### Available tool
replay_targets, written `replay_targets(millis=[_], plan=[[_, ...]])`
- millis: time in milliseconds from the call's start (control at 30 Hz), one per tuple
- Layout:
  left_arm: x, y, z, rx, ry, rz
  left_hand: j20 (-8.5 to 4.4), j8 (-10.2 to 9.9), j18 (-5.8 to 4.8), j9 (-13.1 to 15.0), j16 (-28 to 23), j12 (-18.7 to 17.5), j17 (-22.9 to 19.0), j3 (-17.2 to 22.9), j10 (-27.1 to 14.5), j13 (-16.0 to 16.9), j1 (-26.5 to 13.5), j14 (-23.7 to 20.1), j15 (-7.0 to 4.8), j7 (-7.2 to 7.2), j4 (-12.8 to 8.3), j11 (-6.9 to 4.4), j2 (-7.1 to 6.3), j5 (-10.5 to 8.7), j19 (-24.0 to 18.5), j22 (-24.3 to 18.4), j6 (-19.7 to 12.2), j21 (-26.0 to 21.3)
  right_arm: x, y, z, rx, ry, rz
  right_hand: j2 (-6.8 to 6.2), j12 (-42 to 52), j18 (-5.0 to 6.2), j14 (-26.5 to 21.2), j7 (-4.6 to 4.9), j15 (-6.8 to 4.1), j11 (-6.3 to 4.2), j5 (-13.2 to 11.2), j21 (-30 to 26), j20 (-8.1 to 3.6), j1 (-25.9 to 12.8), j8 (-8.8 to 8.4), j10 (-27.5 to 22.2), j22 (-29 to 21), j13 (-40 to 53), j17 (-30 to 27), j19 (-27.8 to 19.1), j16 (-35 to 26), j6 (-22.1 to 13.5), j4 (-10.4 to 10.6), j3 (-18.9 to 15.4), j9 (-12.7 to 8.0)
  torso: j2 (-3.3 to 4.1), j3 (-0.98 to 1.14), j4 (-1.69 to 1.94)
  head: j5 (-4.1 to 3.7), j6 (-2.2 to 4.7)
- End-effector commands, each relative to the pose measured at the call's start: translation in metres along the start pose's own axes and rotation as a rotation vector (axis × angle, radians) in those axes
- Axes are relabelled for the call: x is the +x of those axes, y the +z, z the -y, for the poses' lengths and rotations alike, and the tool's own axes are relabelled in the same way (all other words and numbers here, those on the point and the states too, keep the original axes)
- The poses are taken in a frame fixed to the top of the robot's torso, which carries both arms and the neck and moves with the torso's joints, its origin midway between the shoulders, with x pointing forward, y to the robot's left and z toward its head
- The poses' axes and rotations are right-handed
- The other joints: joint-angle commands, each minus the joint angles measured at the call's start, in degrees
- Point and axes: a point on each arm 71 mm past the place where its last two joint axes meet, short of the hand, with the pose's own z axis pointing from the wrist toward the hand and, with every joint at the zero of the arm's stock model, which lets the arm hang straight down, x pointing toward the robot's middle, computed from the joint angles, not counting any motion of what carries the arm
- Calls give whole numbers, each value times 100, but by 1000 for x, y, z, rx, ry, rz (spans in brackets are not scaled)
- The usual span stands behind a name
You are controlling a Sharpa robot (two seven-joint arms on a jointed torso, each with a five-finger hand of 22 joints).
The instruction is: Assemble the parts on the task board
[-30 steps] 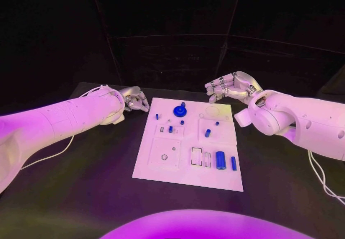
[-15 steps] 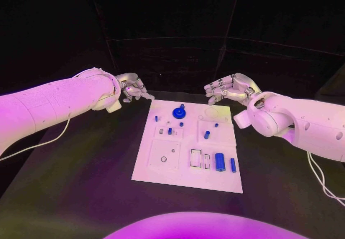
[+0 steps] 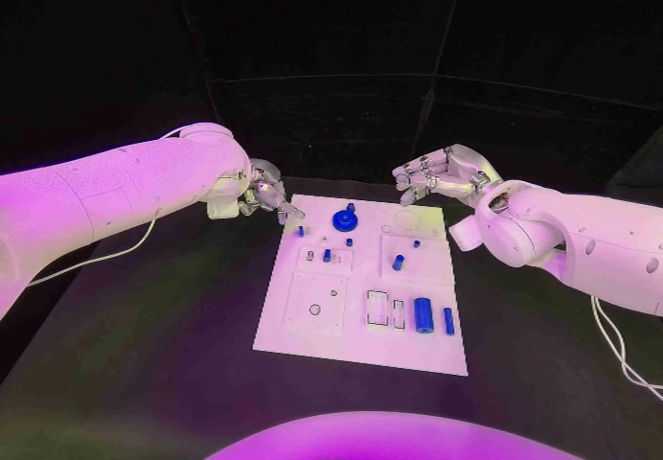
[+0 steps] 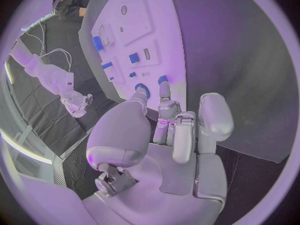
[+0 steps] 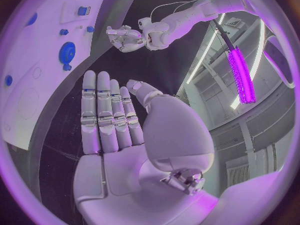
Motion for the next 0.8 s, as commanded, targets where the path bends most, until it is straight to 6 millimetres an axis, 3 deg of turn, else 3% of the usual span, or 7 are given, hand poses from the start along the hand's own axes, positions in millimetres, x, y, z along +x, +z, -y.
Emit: replay_targets(millis=[33, 100, 233, 433, 633, 800], plan=[[0, 2, 1, -91, 62, -31, -16, 164, -94, 141, 39, 75, 1509, -81, 145, 160, 100, 592, -56, -52, 92, -40, 54, 3, 61, 72, -39, 85, 2, 1, -2, -7, 3, -13, 21, -6, 64, 17, 9, 24, 22, 14, -19, -1, 36, -30, -17, -8, -8, -7, 59, -28, -36, -14, 29, 0, 2, 1, -2, 17, 10], [0, 4, 7, -99, 69, -27, -42, 329, -106, 308, 39, 100, 1509, -196, 198, 221, 162, 592, -79, -73, 150, -65, 102, 3, 88, 113, -122, 127, 2, 1, -2, -7, 4, -14, 21, -6, 64, 17, 9, 24, 22, 14, -19, -1, 36, -30, -17, -8, -8, -7, 59, -28, -36, -14, 29, 0, 2, 2, -8, 29, 9], [0, 8, 13, -103, 73, -18, -59, 466, -117, 463, 39, 115, 1509, -330, 228, 265, 189, 592, -88, -85, 159, -72, 139, 2, 113, 158, -226, 173, 3, 1, -2, -6, 4, -16, 21, -6, 64, 17, 9, 24, 22, 14, -19, -1, 36, -30, -17, -8, -8, -7, 59, -28, -36, -14, 29, 0, 6, 0, -13, 23, 12], [0, 13, 21, -115, 77, -11, -67, 576, -121, 598, 39, 118, 1509, -453, 235, 276, 220, 592, -95, -89, 153, -77, 171, 4, 122, 175, -318, 184, 4, 2, -3, -7, 5, -20, 21, -6, 64, 17, 9, 24, 22, 14, -19, -1, 36, -30, -17, -8, -8, -7, 59, -28, -36, -14, 29, 0, 6, 0, 7, 23, 20], [0, 19, 24, -150, 91, -1, -56, 690, -119, 772, 39, 81, 1509, -459, 180, 212, 506, 592, -81, -73, 49, -62, 238, 17, 121, 176, -457, 168, 4, 2, -2, -5, 5, -20, 12, -9, 63, 12, 13, 27, 25, 13, -25, 0, 34, -34, -24, -11, -10, -9, 59, -30, -45, -15, 29, -2, 4, -17, 13, 46, 14], [0, 22, 24, -171, 97, 3, -54, 704, -120, 795, 39, 76, 1509, -473, 172, 202, 519, 592, -79, -70, 47, -59, 229, 16, 123, 180, -475, 171, 4, 2, -2, -4, 5, -19, 12, -9, 63, 12, 13, 27, 25, 13, -25, 0, 34, -34, -24, -11, -10, -9, 59, -30, -45, -15, 29, -2, -3, -1, 7, 51, 0]])
